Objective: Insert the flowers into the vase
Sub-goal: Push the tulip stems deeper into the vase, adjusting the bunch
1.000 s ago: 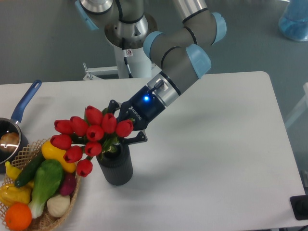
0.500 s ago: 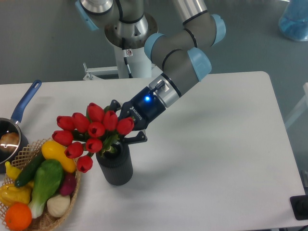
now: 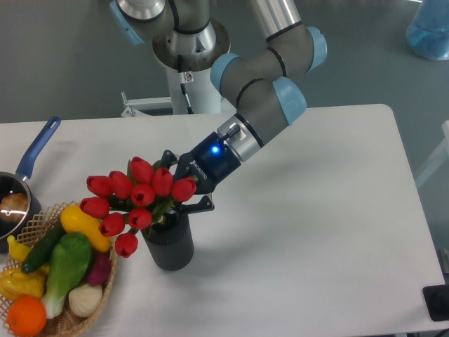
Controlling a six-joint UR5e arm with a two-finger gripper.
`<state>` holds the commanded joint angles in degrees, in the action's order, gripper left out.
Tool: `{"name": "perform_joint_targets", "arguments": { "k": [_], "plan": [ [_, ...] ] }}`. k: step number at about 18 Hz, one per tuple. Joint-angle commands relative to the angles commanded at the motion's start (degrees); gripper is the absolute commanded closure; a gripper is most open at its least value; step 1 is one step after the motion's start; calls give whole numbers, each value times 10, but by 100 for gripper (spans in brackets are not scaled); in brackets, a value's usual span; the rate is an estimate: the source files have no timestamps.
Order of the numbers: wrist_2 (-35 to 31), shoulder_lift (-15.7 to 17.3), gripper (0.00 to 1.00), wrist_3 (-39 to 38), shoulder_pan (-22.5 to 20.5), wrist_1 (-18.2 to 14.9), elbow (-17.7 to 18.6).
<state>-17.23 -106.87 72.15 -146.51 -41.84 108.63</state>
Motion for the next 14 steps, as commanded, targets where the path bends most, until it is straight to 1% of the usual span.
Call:
{"name": "perform_joint_targets", "arguments": {
  "k": [4, 13, 14],
  "plan": [
    [1, -10, 73, 21, -2, 0, 8],
    [1, -15, 73, 21, -8, 0, 9],
    [1, -16, 70, 21, -9, 0, 10]
  ]
}}
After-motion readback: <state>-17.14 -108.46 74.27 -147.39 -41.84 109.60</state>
